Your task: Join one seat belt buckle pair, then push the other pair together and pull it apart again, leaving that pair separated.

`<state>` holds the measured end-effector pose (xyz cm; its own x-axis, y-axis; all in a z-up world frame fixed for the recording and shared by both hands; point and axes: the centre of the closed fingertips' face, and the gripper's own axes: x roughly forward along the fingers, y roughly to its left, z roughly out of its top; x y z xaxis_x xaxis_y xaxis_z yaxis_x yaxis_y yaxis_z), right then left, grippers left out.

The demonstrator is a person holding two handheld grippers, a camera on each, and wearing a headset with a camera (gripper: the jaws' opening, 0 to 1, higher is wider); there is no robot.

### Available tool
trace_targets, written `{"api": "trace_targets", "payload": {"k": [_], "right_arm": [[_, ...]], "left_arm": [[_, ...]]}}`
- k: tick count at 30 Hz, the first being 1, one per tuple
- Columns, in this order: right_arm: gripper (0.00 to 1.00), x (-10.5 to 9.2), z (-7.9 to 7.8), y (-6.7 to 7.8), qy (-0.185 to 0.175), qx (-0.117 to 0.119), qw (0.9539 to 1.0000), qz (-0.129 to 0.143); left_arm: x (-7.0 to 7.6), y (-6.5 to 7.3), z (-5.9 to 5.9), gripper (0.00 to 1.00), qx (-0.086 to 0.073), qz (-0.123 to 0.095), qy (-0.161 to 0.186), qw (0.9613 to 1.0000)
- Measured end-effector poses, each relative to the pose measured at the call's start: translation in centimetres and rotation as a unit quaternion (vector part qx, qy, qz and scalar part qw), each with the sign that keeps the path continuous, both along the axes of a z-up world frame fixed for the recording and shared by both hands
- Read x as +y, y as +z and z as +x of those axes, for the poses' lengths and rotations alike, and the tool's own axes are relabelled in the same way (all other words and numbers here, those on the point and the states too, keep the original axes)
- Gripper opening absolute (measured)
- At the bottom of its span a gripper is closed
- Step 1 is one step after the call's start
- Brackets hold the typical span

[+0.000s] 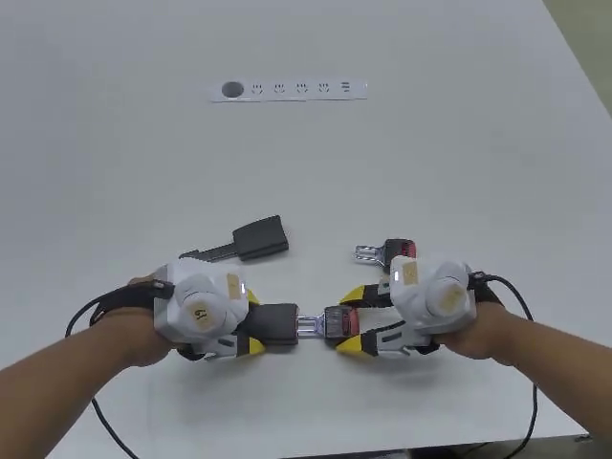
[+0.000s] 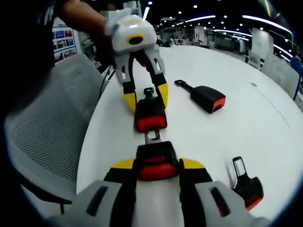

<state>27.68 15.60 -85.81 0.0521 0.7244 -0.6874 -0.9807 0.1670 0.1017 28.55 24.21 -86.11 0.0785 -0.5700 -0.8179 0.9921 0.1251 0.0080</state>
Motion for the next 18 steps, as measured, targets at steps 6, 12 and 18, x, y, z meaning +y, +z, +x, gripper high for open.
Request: {"api": "trace_targets", "payload": {"k": [6,12,18], "right_arm": [[0.35,0.8,0.0,0.0,0.003,0.002,1.0000,0.001],[0.34,1.0,0.3,-0.1,0.004,0.002,1.0000,-0.008],[0.34,1.3,0.4,-0.2,0.006,0.003,0.9999,-0.012]], "left_arm": [[-0.1,0.0,-0.1,0.34,-0.001,0.000,-0.004,1.0000],[-0.1,0.0,0.0,0.34,-0.002,-0.001,-0.006,1.0000],[-0.1,0.0,0.1,0.34,-0.001,0.004,-0.006,1.0000]]}}
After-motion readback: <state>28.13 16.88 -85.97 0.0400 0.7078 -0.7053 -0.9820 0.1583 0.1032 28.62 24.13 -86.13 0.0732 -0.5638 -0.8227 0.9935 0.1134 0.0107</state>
